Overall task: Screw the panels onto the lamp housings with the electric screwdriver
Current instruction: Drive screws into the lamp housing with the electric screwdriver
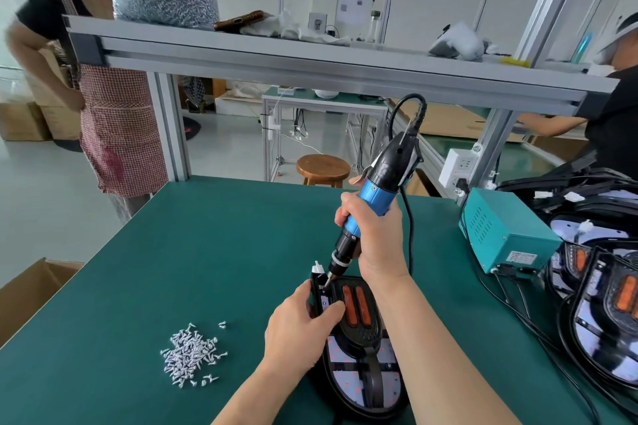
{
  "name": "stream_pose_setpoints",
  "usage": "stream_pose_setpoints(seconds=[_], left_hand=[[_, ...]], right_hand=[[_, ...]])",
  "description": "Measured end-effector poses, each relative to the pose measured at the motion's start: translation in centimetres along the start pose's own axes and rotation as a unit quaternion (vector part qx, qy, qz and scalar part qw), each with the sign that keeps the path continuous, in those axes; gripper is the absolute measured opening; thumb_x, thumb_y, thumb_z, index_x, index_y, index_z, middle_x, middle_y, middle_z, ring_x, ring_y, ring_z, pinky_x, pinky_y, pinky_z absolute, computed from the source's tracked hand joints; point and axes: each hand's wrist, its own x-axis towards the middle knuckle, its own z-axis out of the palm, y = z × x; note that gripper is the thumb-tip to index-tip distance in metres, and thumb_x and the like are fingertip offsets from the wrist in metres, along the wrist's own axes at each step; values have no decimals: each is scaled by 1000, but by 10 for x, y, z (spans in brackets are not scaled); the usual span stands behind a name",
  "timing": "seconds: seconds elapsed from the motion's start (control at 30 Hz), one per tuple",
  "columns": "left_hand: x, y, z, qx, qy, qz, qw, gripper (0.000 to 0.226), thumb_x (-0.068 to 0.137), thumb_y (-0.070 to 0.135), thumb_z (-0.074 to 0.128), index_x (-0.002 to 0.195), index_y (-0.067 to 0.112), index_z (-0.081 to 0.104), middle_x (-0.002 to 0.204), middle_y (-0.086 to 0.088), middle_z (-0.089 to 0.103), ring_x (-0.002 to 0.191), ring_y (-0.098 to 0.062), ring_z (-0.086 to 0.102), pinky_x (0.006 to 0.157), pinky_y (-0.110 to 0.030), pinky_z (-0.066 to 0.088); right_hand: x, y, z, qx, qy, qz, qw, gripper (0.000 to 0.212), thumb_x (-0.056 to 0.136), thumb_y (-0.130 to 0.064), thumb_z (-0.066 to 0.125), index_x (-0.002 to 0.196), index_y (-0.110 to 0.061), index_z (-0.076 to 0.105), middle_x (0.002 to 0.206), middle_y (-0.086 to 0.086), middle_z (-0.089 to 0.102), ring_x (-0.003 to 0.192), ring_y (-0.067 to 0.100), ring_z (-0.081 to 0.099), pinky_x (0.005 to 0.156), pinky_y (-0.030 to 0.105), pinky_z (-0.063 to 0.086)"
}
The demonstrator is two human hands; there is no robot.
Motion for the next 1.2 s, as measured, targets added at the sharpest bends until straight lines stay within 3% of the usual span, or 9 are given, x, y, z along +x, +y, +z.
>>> stream_pose_setpoints(seconds=[0.17,0.3,0.43,0.53,0.77,0.9,0.97,1.1,1.2], left_hand=[[-1,2,0,-6,0,-7,1000,38,67,61,55,98,41,63,72,2,68,60,-14,54,64,-31,46],[-1,3,-1,-2,-1,-11,1000,52,65,64,53,110,40,61,69,5,66,61,-9,55,61,-29,45],[-2,5,-2,-2,-9,-16,1000,61,64,66,52,117,39,61,79,10,71,75,-11,65,73,-32,53],[-3,7,-2,2,-8,-17,1000,65,64,65,52,123,38,60,79,12,70,75,-8,63,70,-30,50],[-4,9,-3,2,-11,-19,1000,76,66,64,52,136,34,54,100,16,70,94,-7,63,88,-33,51],[-5,12,-4,-1,-7,-21,1000,75,65,64,52,134,34,56,97,16,71,92,-3,63,90,-34,52],[-5,11,-4,-5,-9,-22,1000,78,65,64,52,137,32,54,97,16,71,92,-2,63,89,-32,52],[-6,13,-5,-2,-8,-16,1000,69,66,63,52,129,35,59,96,17,72,92,-6,65,90,-35,53],[-6,13,-4,-5,-12,-21,1000,76,65,63,52,135,33,56,97,17,72,91,-3,65,91,-35,52]], right_hand=[[-1,-8,0,34,4,24,999,22,77,-14,71,89,-10,53,59,5,56,58,19,55,64,28,51],[0,-14,3,41,-15,22,999,21,77,-12,72,88,-10,54,60,5,56,56,19,55,63,30,51],[-2,-15,6,27,-26,12,999,21,78,-11,72,86,-7,53,60,6,56,56,20,56,62,28,52],[-3,-15,5,30,-14,10,999,23,78,-12,73,88,-5,54,60,7,56,56,20,56,61,27,52],[-5,-21,-1,49,-8,4,999,18,79,-9,70,91,-9,56,62,3,56,58,19,54,62,28,50],[0,-36,-6,65,-17,-12,998,18,77,-3,66,91,-11,59,62,7,55,59,22,53,61,27,49],[2,-42,-11,81,-4,-16,997,24,78,-2,65,99,-8,55,63,6,53,59,21,52,60,27,48],[-4,-43,-25,135,44,-9,990,18,82,2,61,95,-9,56,65,3,51,56,18,50,59,28,47],[-9,-40,-32,168,93,-2,981,18,88,7,57,94,-10,53,69,2,50,56,16,49,60,28,47]])
